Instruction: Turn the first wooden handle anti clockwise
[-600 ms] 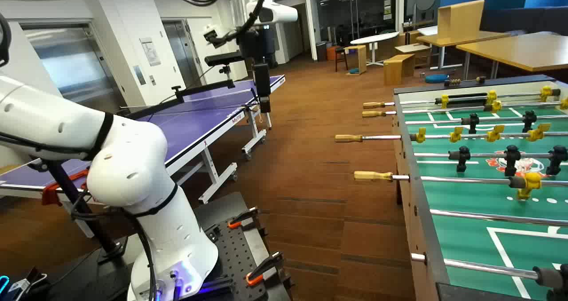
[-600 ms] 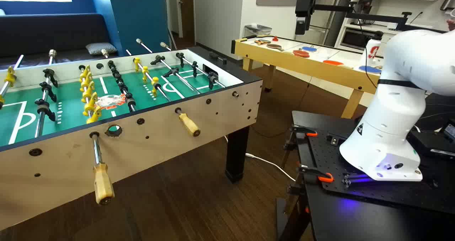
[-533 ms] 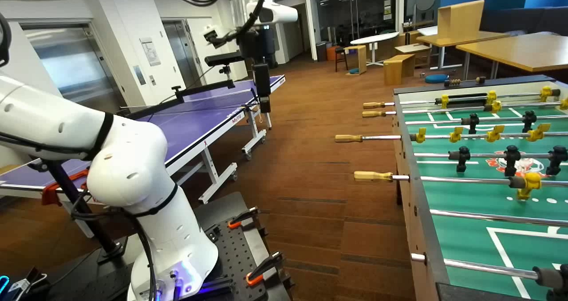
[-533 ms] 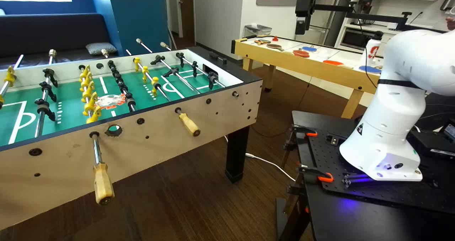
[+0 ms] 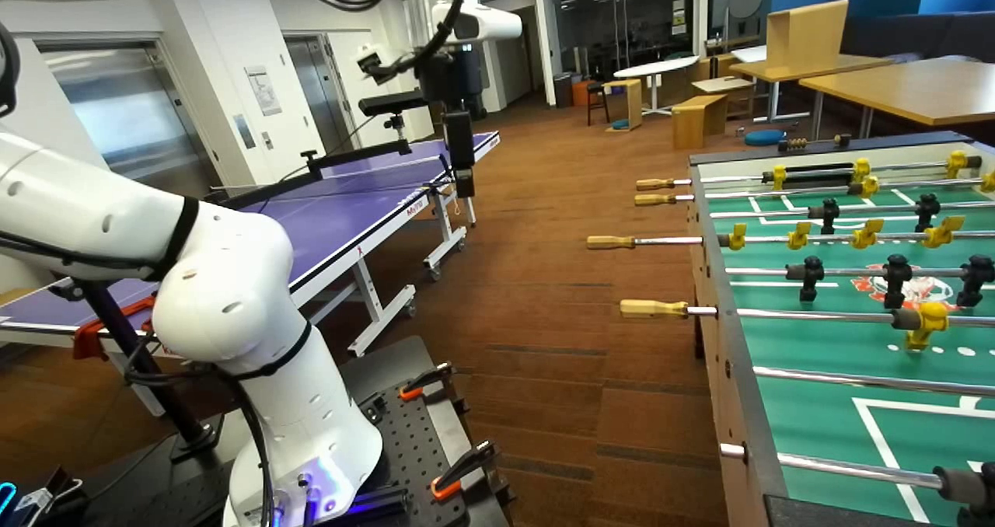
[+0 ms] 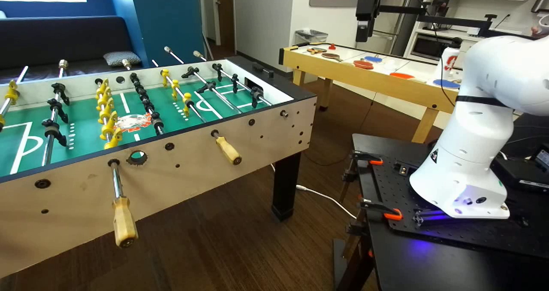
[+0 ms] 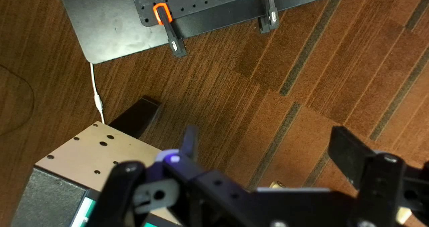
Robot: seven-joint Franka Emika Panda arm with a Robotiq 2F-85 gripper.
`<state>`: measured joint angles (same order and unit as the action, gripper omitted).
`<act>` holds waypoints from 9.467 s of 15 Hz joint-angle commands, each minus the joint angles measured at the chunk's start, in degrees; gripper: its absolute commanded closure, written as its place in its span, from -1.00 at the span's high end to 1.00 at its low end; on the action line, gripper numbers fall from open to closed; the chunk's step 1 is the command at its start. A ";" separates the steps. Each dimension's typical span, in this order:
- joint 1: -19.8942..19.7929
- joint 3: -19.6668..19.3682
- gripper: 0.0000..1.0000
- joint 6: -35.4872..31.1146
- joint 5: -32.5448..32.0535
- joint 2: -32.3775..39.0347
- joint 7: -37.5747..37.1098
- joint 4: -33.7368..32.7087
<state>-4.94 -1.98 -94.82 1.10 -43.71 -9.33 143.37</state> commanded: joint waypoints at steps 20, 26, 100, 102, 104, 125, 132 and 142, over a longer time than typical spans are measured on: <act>5.32 17.01 1.00 -26.85 -63.96 47.25 -52.74 2.96; 10.64 13.43 1.00 -28.81 -75.63 52.92 -58.72 3.56; 19.38 13.43 -0.71 10.50 -112.72 95.17 -38.20 -24.71; 19.15 13.64 -0.71 10.08 -113.43 94.83 -32.66 -24.07; 19.37 13.42 -0.71 10.53 -114.30 94.43 -26.62 -23.29; 18.46 12.13 -0.71 7.62 -118.36 95.56 6.63 -21.01; 19.40 11.38 -0.71 6.18 -117.13 93.11 31.30 -19.88; 20.53 10.45 -0.71 5.32 -116.03 91.79 68.00 -20.16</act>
<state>13.73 9.90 -88.47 -114.92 51.76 49.10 122.15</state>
